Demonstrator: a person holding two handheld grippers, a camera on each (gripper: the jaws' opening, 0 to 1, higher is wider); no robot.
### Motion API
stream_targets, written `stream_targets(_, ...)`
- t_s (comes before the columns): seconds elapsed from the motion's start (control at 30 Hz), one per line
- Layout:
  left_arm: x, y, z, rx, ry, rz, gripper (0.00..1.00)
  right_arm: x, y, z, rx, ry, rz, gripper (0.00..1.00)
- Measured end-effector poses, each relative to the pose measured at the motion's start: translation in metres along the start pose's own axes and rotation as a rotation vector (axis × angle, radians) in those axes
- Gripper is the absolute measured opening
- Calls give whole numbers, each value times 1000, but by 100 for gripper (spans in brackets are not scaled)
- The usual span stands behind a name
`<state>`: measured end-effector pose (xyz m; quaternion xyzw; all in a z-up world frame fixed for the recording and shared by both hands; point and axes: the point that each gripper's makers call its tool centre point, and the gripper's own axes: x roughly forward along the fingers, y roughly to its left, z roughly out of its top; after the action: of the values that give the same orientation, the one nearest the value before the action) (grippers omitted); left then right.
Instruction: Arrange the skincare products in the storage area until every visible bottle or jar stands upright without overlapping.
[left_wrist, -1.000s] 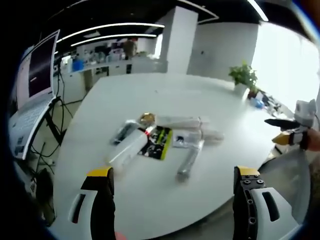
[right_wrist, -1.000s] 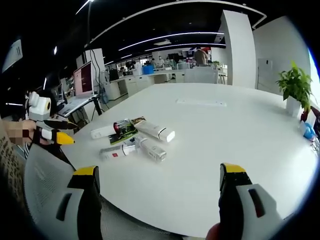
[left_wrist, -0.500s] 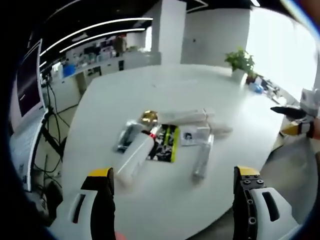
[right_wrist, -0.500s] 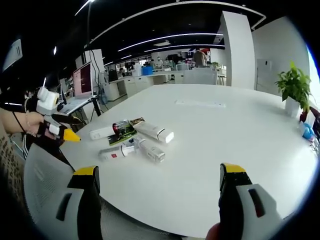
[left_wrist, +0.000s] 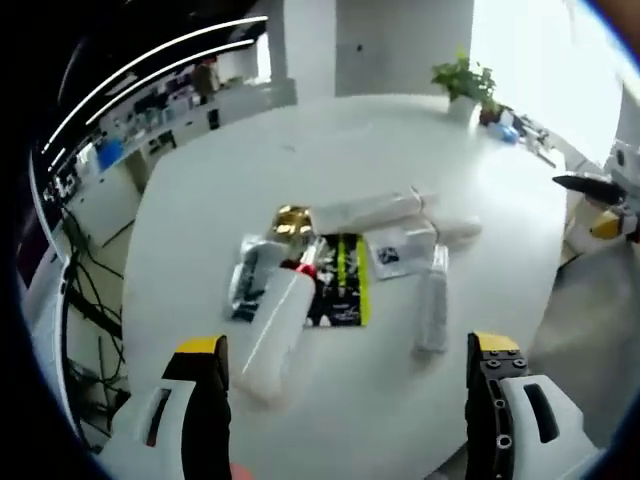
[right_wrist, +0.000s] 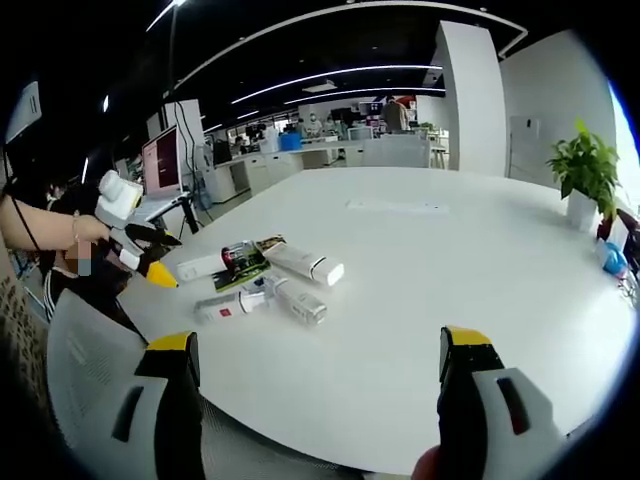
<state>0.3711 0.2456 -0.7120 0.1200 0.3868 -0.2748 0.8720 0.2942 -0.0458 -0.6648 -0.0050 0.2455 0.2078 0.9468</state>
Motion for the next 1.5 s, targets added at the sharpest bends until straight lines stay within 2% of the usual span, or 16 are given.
stream_targets(0.27, 19, 11, 0, 61, 77, -15, 95, 0, -1, -1, 4, 5, -6, 100)
stream_targets(0.43, 32, 14, 2, 73, 114, -38, 94, 0, -2, -1, 9, 6, -10, 100)
stream_targets(0.7, 49, 22, -6, 103, 226, -90, 87, 0, -6, -1, 25, 3, -27, 100)
stream_targets(1.0, 62, 30, -7, 143, 307, -123, 74, 0, -9, -2, 32, 12, -43, 100)
stream_targets(1.37, 73, 38, -7, 167, 393, -164, 49, 1, -11, -4, 36, 21, -56, 100)
stream_targets(1.5, 75, 41, -10, 171, 424, -159, 43, 1, -12, -4, 37, 24, -61, 100)
